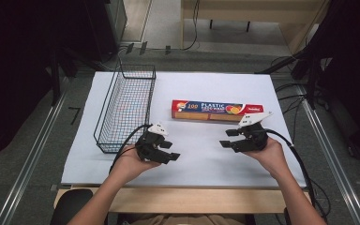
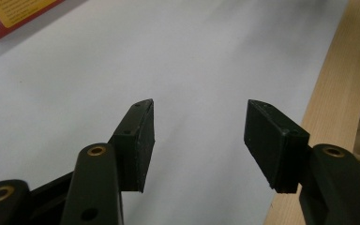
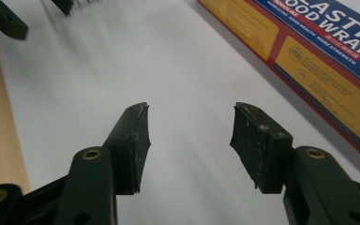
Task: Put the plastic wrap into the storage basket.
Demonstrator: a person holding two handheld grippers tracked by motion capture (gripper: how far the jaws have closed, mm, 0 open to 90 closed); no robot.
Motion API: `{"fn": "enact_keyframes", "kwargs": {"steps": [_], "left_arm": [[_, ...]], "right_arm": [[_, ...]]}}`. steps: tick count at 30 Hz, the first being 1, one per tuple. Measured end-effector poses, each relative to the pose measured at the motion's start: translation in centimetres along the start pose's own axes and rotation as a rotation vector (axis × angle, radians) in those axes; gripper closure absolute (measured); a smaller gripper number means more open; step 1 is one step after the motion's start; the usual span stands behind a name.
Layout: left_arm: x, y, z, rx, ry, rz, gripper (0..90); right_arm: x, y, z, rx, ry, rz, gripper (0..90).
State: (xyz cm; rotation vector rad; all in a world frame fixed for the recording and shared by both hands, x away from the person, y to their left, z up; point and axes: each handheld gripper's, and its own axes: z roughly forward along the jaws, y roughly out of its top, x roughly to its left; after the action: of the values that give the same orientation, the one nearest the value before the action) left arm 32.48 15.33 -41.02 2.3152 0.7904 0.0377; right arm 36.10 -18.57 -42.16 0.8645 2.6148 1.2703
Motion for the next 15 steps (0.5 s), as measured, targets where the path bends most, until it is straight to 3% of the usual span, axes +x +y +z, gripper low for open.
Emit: {"fn": "enact_keyframes", "kwargs": {"steps": [5, 7, 8, 10, 11, 14, 15], "left_arm": [[0.17, -0.05, -0.06, -0.006, -0.002, -0.004, 42.0], [0.24, -0.06, -0.11, -0.006, 0.0, -0.006, 42.1], [0.27, -0.07, -0.11, -0.004, -0.001, -0.004, 42.1], [0.27, -0.1, -0.08, 0.002, -0.016, -0.01, 43.0], [0.27, -0.1, -0.06, 0.004, -0.019, -0.009, 42.9], [0.26, -0.07, -0.01, 0.008, -0.02, -0.011, 42.5], [0.23, -0.04, -0.04, 0.01, -0.017, -0.01, 42.3]], "right_arm": [[0.12, -0.01, 0.16, 0.003, -0.008, 0.003, 49.8], [0.27, 0.01, 0.1, 0.001, 0.009, -0.009, 52.8], [0.43, 0.05, 0.09, 0.012, -0.001, -0.001, 55.2], [0.43, 0.32, 0.22, 0.046, 0.023, 0.066, 55.3], [0.45, 0.31, 0.22, 0.037, 0.022, 0.061, 55.3], [0.78, 0.0, 0.4, 0.017, 0.011, -0.028, 55.3], [0.84, -0.09, 0.54, 0.026, 0.01, -0.035, 55.2]]}}
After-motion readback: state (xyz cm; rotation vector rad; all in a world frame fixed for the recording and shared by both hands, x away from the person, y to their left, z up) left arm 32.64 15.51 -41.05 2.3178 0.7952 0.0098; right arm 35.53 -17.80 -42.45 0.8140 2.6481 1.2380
